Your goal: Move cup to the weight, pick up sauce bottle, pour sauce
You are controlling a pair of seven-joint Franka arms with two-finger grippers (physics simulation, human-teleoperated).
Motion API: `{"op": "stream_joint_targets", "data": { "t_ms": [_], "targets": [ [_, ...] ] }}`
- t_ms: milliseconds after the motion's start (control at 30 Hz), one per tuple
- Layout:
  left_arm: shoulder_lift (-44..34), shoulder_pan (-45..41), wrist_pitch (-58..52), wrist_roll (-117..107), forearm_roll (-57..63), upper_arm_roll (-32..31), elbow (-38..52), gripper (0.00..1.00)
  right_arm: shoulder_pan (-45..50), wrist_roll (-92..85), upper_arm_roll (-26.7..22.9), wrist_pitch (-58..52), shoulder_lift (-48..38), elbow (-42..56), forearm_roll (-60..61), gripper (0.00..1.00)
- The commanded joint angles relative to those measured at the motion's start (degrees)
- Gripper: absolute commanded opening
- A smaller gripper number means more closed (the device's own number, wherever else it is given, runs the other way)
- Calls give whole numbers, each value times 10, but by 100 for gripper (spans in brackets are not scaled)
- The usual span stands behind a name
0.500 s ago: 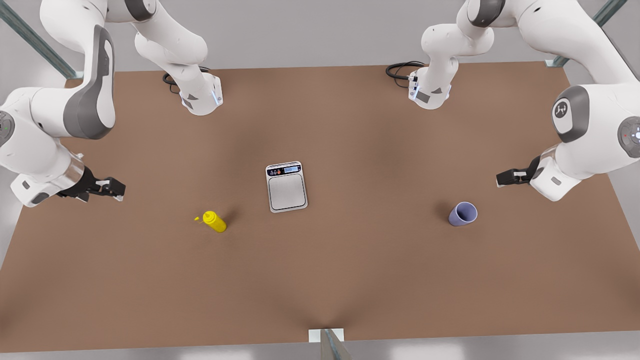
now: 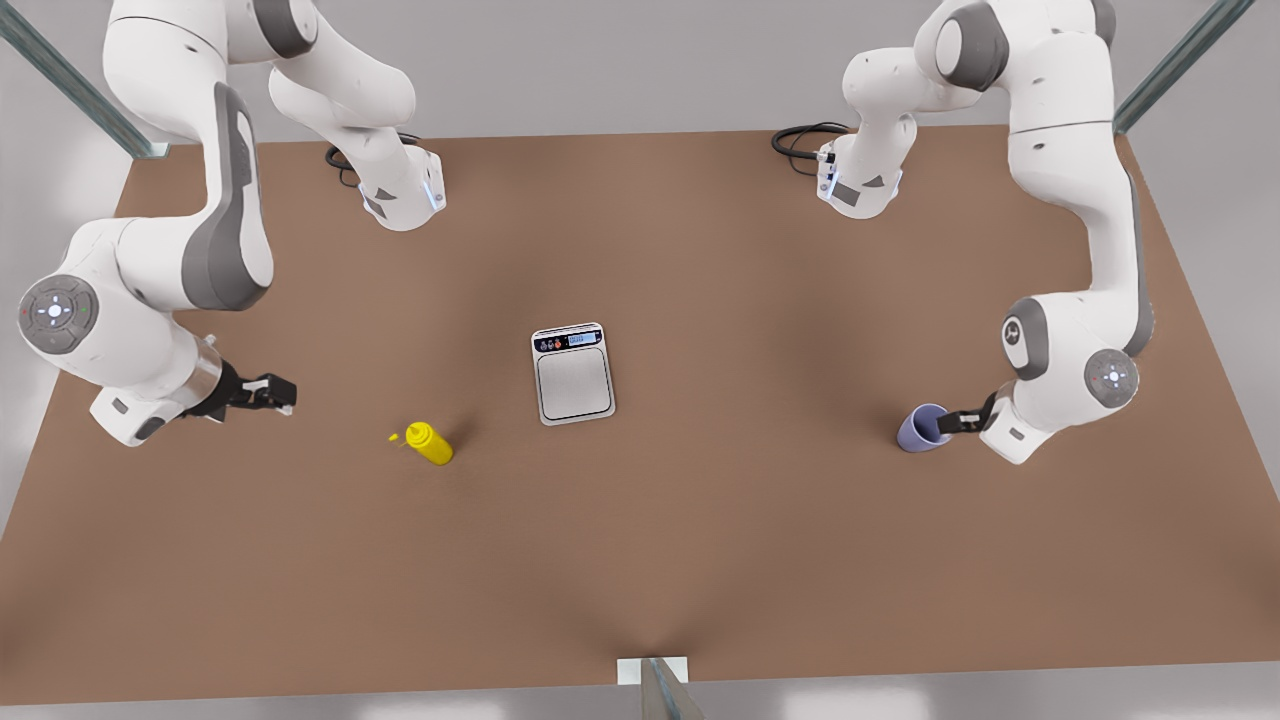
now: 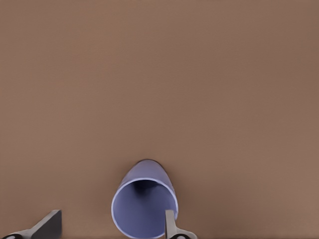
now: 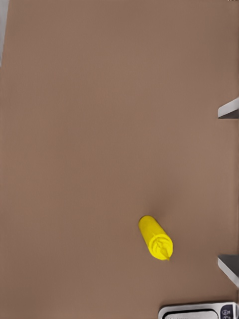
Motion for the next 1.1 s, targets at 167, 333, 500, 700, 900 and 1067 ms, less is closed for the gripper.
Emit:
{"op": "stream_joint_targets", "data": {
  "t_ms": [167, 333, 500, 700, 900, 1067],
  "targets": [
    [21, 10, 15, -1, 0, 0, -10, 100, 10, 1, 0, -3, 0, -1, -5, 100],
    [43, 11, 25, -1, 0, 0, -10, 100, 32, 8, 1, -6, 0, -3, -27, 100],
    [68, 10, 49, -2, 0, 0, -10, 100, 33, 5, 1, -16, 0, -3, -28, 100],
    [80, 10, 57, -2, -1, 0, -10, 49, 132, 14, 1, -65, 38, 8, -26, 100],
    [87, 6, 55, -6, -19, -1, -10, 24, 95, 7, -1, -74, 41, 19, -20, 100],
    [86, 3, 53, -17, -20, -1, -10, 21, 42, -43, 0, -94, 40, 27, -23, 100]
  ]
}}
